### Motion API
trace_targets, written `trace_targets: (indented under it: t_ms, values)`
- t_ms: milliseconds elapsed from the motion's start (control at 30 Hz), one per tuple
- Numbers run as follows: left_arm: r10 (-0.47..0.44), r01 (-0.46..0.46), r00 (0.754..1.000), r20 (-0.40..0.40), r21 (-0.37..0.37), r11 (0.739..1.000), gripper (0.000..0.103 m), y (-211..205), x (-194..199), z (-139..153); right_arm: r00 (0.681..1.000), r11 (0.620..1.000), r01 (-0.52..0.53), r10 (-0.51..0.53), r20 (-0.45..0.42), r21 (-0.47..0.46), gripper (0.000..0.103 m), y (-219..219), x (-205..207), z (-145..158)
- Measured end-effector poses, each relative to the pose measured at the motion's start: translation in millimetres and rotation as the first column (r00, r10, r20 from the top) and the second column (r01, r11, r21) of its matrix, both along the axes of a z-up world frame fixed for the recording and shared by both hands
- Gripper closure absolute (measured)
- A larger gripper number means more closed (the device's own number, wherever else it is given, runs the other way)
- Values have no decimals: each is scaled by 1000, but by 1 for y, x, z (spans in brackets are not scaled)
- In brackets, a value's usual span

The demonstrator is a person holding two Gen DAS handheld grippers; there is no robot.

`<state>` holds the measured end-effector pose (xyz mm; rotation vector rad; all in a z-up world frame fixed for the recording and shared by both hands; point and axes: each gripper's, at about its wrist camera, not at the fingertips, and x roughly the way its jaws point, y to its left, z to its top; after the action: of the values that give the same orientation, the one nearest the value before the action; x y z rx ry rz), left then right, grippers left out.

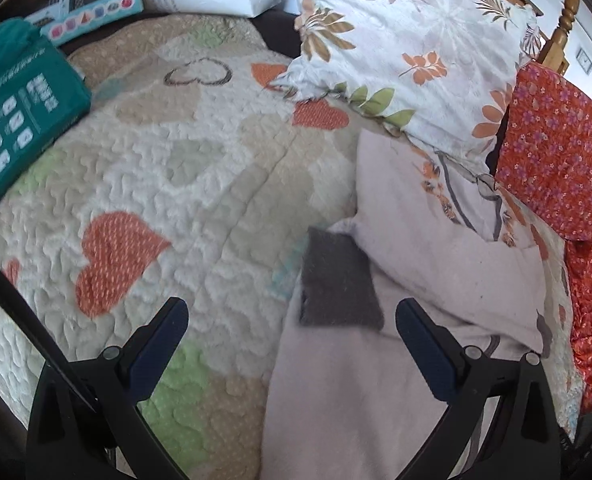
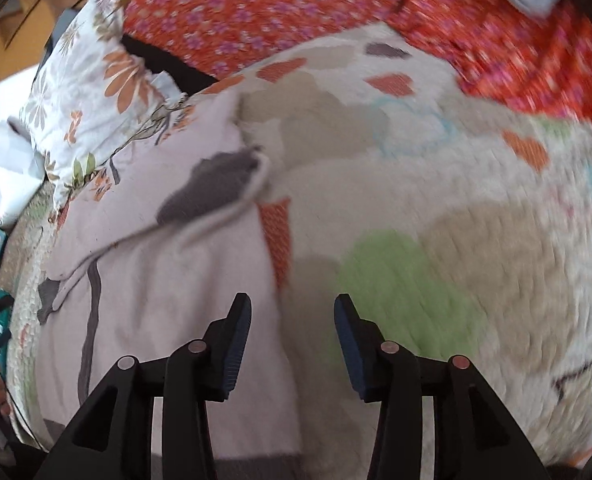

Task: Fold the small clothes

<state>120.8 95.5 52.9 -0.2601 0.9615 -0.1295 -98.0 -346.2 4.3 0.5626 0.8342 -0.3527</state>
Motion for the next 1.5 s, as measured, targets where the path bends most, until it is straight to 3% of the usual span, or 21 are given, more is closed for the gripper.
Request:
trace_targets:
  t_ms: [100, 167, 233, 300, 333, 533, 633, 767, 1033, 1200, 1367, 1400, 1433, 1500]
  values:
    - [-18, 15, 999, -47, -68, 998, 6, 12, -8, -13, 999, 998, 14, -17, 47, 60, 55, -5, -10, -6]
    - [-42, 33, 995, -91, -102, 994, 26, 14, -14, -23, 997, 991, -8, -2, 77, 135, 53, -7, -9, -8]
    - [-74, 54, 987, -139, -147, 988, 36, 14, -22, -36, 994, 971, -46, 21, 110, 234, 53, -5, -6, -15]
    - [-90, 58, 982, -164, -191, 980, 38, 12, -30, -46, 992, 967, -63, 34, 123, 247, 53, -1, -6, -16]
    - [-85, 57, 986, -140, -189, 980, 38, 11, -37, -46, 991, 961, -76, 44, 128, 264, 53, 1, -7, -16]
    - [-169, 141, 979, -114, -221, 965, 38, -5, -63, -48, 982, 885, -126, 46, 185, 449, 53, 2, -14, -28]
    - [-213, 168, 968, -134, -288, 943, 50, -8, -77, -51, 977, 828, -153, 44, 210, 540, 53, 7, -18, -37]
    - [-214, 145, 965, -153, -369, 918, 55, -2, -100, -58, 973, 791, -175, 49, 224, 587, 53, 14, -22, -42]
    - [-199, 142, 972, -128, -357, 923, 52, -5, -137, -62, 968, 792, -226, 119, 220, 566, 53, 41, -32, -43]
    - [-193, 137, 972, -137, -343, 929, 53, -11, -138, -60, 962, 828, -262, 182, 203, 496, 53, 66, -38, -38]
    - [-151, 113, 975, -163, -223, 968, 93, -15, -139, -60, 962, 875, -262, 204, 180, 408, 55, 85, -40, -33]
    - [-158, 117, 972, -173, -221, 968, 94, -14, -136, -59, 964, 885, -255, 202, 172, 390, 66, 87, -41, -32]
    - [-164, 119, 970, -182, -234, 965, 96, -11, -133, -59, 969, 902, -239, 198, 150, 359, 87, 89, -42, -32]
    - [-154, 98, 969, -192, -273, 957, 96, -2, -129, -54, 973, 921, -228, 202, 113, 316, 92, 90, -43, -32]
